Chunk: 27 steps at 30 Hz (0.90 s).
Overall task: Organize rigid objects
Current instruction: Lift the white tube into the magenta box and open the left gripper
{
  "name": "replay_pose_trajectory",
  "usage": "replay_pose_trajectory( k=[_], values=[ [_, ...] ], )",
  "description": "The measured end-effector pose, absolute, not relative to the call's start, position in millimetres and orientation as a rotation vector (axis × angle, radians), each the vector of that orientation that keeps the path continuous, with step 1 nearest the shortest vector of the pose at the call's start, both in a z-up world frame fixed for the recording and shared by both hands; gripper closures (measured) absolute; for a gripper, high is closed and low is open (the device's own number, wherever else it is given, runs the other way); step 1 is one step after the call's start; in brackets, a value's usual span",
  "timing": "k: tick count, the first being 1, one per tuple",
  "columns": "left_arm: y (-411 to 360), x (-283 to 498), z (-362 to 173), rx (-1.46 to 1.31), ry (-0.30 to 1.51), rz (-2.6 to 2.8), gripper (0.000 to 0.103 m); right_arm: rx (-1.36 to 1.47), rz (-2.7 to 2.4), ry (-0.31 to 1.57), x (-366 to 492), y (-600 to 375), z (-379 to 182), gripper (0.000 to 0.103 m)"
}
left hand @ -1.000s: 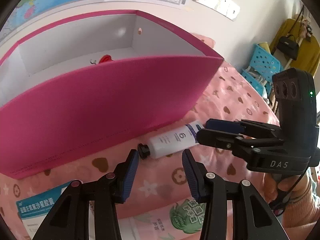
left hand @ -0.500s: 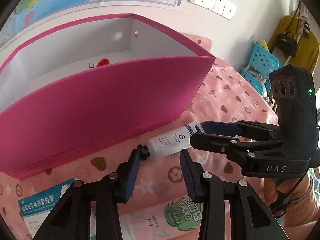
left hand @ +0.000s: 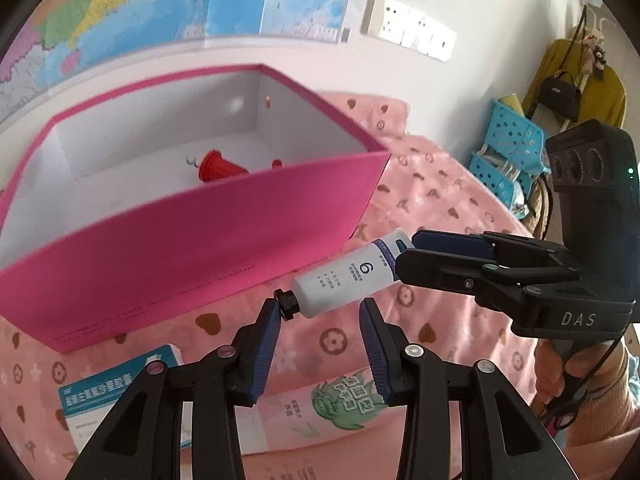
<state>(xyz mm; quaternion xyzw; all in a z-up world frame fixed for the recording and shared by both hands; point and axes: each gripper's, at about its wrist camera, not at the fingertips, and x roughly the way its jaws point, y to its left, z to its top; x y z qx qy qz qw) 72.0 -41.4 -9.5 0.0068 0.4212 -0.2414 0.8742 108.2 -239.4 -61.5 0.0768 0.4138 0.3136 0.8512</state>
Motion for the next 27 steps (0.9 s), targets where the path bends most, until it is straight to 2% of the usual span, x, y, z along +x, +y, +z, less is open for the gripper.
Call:
replay_pose_trajectory(
  k=[14,27],
  values=[
    [-27,54,39,0.002,0.745,-0.491,0.063,0.109,0.701,0.746,96,-227,-10,0.05],
    [-20,75,62,0.015,0.688,-0.453,0.063,0.062,0.72,0.674,122,-211,22,0.05]
  ],
)
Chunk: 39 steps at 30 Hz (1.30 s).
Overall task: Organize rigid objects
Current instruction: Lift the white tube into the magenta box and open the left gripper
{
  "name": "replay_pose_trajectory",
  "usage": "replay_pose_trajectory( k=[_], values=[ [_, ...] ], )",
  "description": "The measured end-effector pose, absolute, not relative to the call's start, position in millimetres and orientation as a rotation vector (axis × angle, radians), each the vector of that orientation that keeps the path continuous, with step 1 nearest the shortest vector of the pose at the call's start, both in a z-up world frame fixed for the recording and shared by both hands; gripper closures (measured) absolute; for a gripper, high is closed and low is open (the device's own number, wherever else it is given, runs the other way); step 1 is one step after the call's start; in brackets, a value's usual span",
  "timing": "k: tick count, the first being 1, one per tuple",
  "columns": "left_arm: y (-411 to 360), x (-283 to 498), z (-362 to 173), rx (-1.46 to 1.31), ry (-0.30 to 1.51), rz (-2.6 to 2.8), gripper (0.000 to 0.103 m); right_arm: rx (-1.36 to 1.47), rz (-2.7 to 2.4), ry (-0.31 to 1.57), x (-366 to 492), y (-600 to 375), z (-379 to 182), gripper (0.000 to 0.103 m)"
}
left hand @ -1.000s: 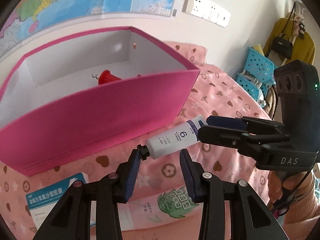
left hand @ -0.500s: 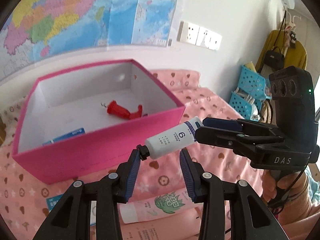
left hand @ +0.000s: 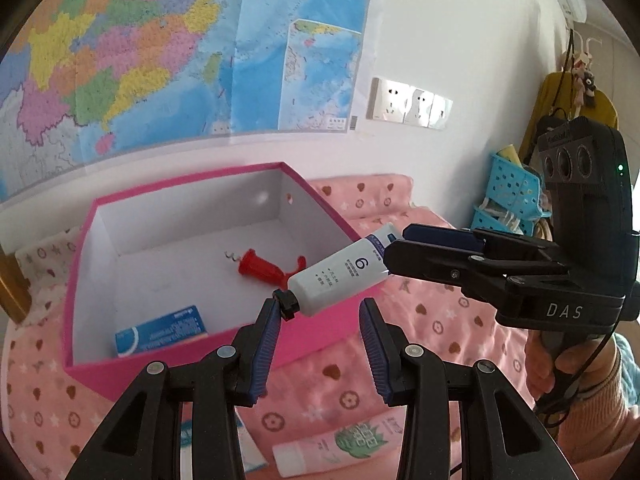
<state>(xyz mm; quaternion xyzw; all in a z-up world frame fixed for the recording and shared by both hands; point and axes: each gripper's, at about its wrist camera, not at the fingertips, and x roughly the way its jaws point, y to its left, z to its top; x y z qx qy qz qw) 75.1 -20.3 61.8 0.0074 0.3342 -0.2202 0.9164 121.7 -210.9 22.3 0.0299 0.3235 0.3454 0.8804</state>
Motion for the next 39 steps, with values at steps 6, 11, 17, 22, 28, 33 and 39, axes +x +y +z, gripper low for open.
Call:
replay_pose_trajectory(
  k=[6,11,17,22,28,33,39],
  values=[
    [-17,93,62,0.008,0.706,-0.433,0.063,0.055,0.718,0.679,140,-204,24,0.05],
    [-17,108,55,0.005,0.735,-0.414,0.063,0.063,0.719,0.705,155,-201,18,0.05],
    [-16,123,44,0.009,0.766,-0.384,0.063,0.044,0.707,0.749,168,-193,8,0.05],
    [-15,136,36,0.015,0.79,-0.366,0.063,0.02,0.689,0.777,175,-185,-1,0.05],
    [-15,151,26,0.014,0.825,-0.355,0.063,0.018,0.673,0.798,182,-181,-7,0.049],
    [-17,160,20,0.002,0.85,-0.356,0.063,0.023,0.656,0.8,185,-181,-8,0.049],
    [-17,161,18,-0.005,0.853,-0.358,0.063,0.023,0.636,0.778,182,-186,-4,0.049]
  ],
)
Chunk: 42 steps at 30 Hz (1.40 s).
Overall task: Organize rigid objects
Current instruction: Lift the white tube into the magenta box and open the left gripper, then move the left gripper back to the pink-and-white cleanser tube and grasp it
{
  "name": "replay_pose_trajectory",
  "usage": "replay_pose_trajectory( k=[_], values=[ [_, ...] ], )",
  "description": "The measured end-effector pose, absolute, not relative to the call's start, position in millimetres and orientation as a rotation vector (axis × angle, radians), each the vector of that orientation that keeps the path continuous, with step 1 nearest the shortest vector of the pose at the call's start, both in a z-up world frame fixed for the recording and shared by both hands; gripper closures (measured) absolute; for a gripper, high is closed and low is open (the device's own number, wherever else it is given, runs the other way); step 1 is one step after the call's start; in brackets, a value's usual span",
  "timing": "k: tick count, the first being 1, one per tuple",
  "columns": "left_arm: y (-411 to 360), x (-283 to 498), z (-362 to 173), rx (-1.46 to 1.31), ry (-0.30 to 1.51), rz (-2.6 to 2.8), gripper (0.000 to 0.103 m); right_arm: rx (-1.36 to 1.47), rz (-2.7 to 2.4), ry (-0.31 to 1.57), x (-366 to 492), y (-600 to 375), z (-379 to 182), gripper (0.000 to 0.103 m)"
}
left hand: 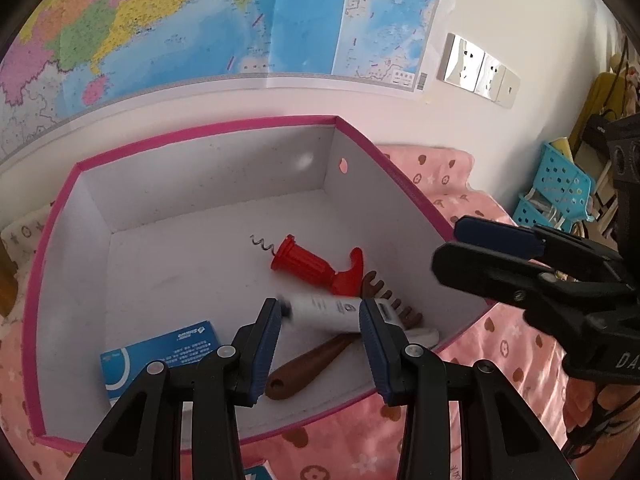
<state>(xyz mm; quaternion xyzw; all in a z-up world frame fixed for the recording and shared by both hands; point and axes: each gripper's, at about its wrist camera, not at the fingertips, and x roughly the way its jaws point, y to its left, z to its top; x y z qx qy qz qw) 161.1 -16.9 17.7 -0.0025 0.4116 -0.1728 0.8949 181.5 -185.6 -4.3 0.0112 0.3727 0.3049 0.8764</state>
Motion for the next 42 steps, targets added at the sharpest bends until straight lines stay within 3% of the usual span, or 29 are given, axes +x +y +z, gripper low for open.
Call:
replay_pose_trajectory(
  k=[20,42],
  values=[
    [17,87,52,-0.016,0.652,-0.376,0.05,0.11,0.711,0.756,127,-225,2,0.045],
    [20,26,-13,-0.005,0.829,-0.404,0.05,0.199,0.691,1.034,80,-249,-89,0.044]
  ],
)
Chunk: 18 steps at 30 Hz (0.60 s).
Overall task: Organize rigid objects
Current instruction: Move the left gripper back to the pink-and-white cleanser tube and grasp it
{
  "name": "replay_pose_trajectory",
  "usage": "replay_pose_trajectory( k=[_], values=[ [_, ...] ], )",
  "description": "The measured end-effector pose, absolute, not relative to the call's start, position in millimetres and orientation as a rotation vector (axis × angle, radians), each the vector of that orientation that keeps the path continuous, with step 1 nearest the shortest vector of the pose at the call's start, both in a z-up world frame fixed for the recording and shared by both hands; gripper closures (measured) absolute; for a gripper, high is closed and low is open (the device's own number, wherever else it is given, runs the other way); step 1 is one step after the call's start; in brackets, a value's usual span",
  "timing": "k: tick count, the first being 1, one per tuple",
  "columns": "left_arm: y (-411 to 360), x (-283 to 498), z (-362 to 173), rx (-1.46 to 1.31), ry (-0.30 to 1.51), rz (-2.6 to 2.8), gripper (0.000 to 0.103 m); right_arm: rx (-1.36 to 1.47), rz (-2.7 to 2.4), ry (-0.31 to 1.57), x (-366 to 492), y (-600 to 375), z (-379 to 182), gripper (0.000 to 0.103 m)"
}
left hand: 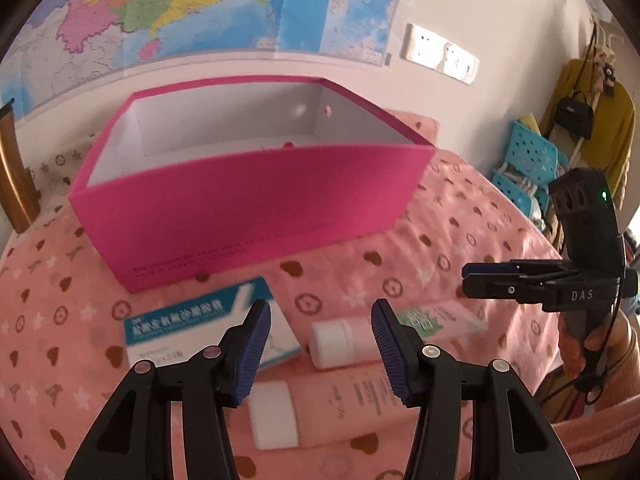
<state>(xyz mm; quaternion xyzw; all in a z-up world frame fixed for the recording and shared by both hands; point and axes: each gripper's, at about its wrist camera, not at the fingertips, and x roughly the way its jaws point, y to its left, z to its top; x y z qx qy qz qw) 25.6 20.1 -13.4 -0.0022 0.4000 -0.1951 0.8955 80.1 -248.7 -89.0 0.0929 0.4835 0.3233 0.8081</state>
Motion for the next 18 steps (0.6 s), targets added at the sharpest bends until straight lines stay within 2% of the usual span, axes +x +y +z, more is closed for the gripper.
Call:
replay_pose_trajectory(
  k=[18],
  values=[
    [4,20,-32,0.003,0.904,-0.454,0.05,0.264,0.699,1.085,64,-254,-106,0.044]
  ],
)
